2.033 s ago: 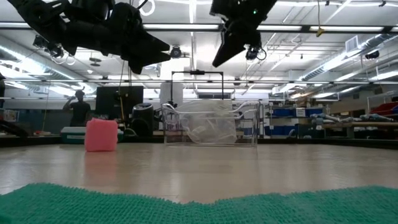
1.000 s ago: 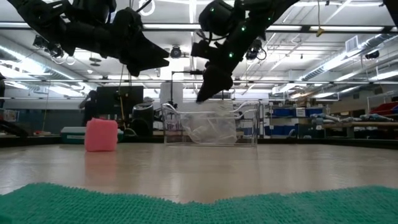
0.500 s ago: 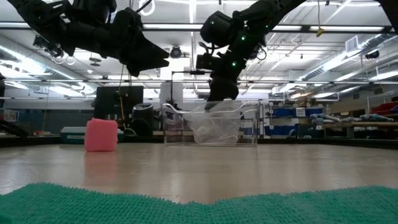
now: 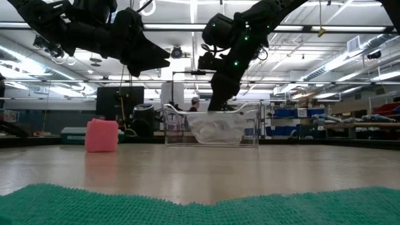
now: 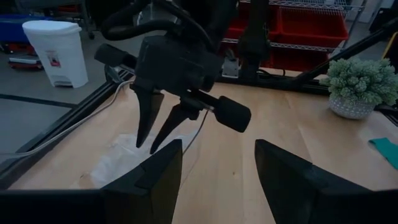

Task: Roll bandage

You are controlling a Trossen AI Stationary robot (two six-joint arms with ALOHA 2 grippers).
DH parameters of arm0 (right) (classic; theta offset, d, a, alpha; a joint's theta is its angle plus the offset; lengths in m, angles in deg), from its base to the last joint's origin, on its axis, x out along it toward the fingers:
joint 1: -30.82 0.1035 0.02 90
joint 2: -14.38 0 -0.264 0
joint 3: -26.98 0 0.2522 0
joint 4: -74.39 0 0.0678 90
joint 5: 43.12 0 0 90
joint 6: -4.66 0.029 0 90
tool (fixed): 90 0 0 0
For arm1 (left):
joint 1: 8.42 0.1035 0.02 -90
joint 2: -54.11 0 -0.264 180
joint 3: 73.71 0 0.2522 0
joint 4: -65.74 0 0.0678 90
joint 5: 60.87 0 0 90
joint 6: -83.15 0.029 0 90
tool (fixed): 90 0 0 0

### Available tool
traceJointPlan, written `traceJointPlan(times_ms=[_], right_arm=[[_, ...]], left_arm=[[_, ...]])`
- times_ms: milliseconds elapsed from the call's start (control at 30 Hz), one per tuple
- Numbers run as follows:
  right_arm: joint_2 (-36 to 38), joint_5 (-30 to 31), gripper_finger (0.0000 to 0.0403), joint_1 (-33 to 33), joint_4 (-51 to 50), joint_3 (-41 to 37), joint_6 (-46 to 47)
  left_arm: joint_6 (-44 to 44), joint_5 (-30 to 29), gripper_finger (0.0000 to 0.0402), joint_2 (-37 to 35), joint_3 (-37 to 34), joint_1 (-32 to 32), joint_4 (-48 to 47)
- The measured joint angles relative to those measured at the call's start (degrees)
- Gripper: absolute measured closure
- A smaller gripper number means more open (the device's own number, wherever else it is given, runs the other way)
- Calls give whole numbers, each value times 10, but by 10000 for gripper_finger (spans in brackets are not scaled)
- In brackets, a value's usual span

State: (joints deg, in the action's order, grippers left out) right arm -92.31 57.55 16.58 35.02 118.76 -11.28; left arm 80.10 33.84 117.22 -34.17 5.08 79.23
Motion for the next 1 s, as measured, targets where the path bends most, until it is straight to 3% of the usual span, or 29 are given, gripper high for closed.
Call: traceJointPlan(times_ms=[233, 533, 833, 1000], right_arm=[[0, -4, 287, 0, -21, 0, 25], [0, 35, 278, 5, -47, 0, 13], [0, -96, 278, 3, -25, 0, 24], [0, -58, 283, 3, -44, 0, 17]], left_arm=[[0, -1, 193, 0, 0, 0, 2], [0, -1, 193, 0, 0, 0, 2], [0, -1, 193, 0, 0, 0, 2], [1, -1, 193, 0, 0, 0, 3]])
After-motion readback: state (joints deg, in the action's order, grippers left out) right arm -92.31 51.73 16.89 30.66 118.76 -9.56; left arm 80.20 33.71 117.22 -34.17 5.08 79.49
